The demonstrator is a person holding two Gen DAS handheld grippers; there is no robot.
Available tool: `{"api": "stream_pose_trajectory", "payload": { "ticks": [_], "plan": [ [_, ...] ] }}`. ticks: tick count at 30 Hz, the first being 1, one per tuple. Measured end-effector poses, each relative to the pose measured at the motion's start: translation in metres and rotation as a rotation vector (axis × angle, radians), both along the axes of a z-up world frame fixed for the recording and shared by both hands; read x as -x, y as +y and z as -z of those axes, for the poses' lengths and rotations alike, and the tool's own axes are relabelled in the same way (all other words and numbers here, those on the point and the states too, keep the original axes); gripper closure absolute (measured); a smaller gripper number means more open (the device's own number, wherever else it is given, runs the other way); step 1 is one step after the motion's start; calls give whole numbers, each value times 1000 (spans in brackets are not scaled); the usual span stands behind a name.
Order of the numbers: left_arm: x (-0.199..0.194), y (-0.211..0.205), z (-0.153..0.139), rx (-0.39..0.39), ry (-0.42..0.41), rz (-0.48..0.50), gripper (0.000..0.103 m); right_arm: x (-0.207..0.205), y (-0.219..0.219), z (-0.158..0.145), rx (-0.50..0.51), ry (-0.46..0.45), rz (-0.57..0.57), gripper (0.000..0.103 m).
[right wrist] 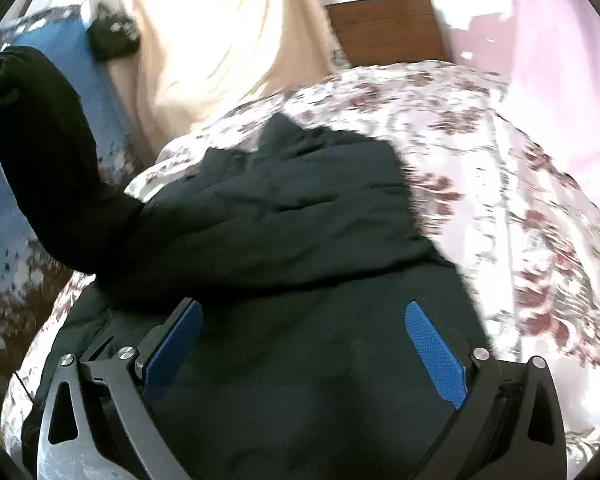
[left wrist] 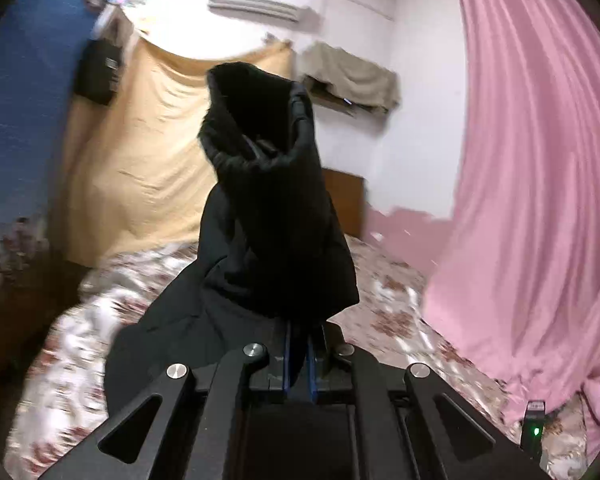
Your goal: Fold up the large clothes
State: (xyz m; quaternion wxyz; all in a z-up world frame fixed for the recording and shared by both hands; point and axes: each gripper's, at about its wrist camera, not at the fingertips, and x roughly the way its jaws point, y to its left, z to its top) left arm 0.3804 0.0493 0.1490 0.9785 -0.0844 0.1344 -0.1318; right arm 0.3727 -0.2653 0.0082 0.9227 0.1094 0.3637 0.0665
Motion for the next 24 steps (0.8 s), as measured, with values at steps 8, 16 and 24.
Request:
{"api": "stream_pose_trajectory", "payload": {
  "ticks": [8, 16, 24],
  "plan": [
    [-44, -106, 70, -115, 204, 169, 97, 20, -81, 16, -216, -93, 163, 3],
    [-63, -146, 154, -67, 424, 268, 95, 12, -122, 65, -530, -75, 239, 3],
    [-61, -153, 181, -128, 515, 370, 75, -3, -122, 100, -793, -75, 146, 3]
  ]
}}
